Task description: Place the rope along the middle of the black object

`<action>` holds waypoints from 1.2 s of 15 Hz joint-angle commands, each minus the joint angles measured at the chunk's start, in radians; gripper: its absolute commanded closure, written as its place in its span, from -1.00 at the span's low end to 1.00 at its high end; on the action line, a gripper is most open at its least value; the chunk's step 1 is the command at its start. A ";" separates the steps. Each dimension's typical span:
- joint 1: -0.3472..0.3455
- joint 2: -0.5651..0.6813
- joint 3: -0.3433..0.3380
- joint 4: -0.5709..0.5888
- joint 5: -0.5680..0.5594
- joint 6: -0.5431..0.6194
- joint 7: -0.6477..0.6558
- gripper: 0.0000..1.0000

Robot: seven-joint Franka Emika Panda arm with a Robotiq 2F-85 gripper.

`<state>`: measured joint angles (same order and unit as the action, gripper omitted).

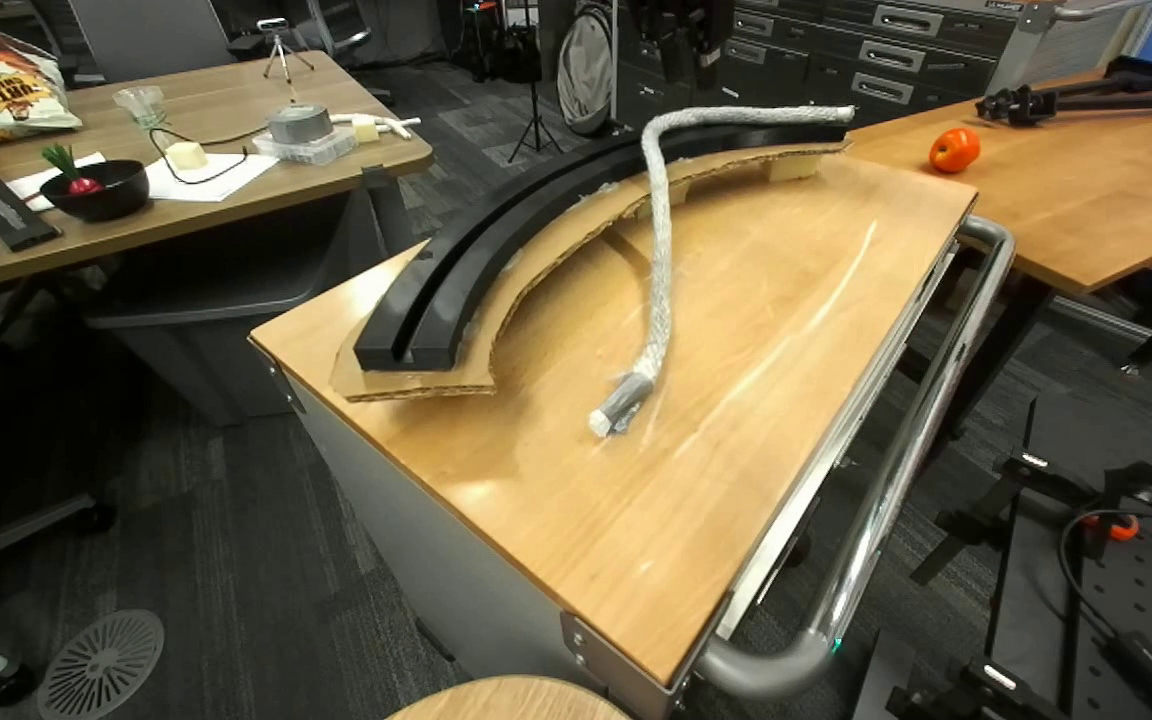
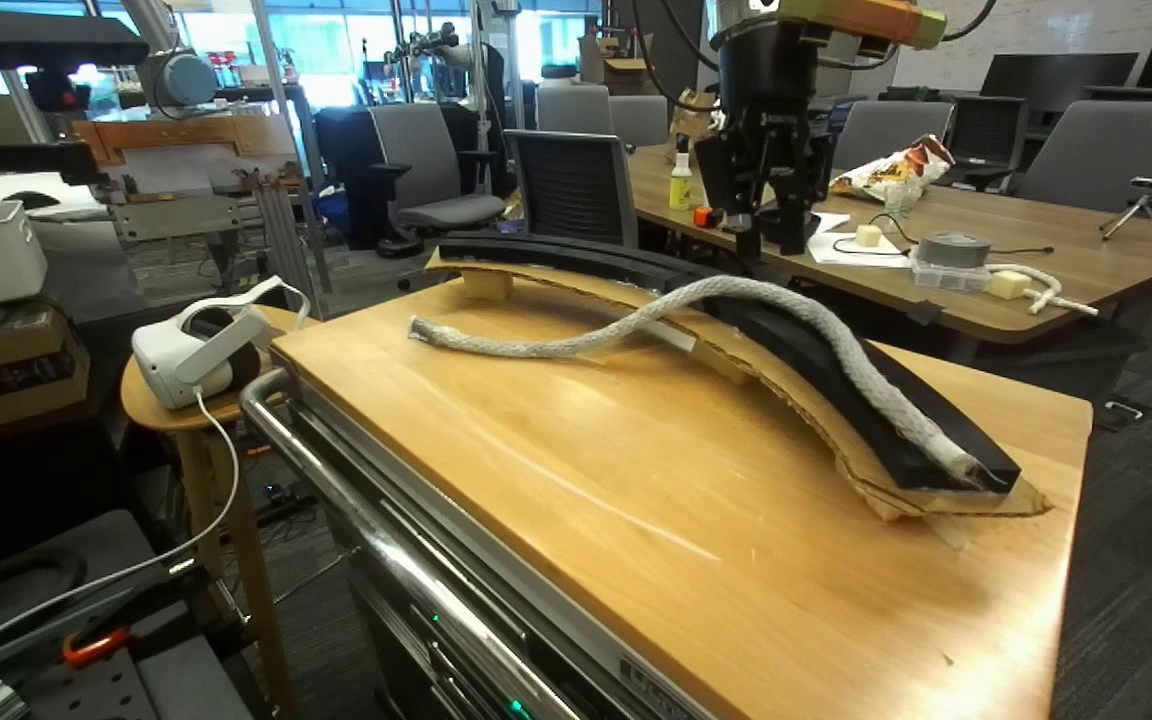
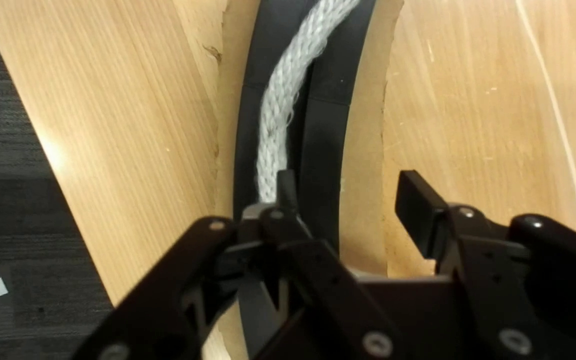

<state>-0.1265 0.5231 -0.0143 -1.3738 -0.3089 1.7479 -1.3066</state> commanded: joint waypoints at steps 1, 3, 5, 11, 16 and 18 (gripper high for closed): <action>-0.010 -0.004 0.008 0.066 0.037 -0.207 -0.132 -0.75; -0.015 -0.028 0.004 0.074 0.021 -0.326 -0.228 -0.99; -0.003 -0.008 -0.003 0.055 0.016 -0.270 -0.171 -0.86; -0.034 -0.141 0.006 -0.174 0.156 -0.033 -0.007 -1.00; -0.027 -0.125 -0.001 -0.230 0.230 0.098 0.035 -1.00; -0.026 -0.133 -0.001 -0.257 0.234 0.117 0.037 -1.00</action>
<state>-0.1527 0.3897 -0.0158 -1.6329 -0.0743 1.8675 -1.2694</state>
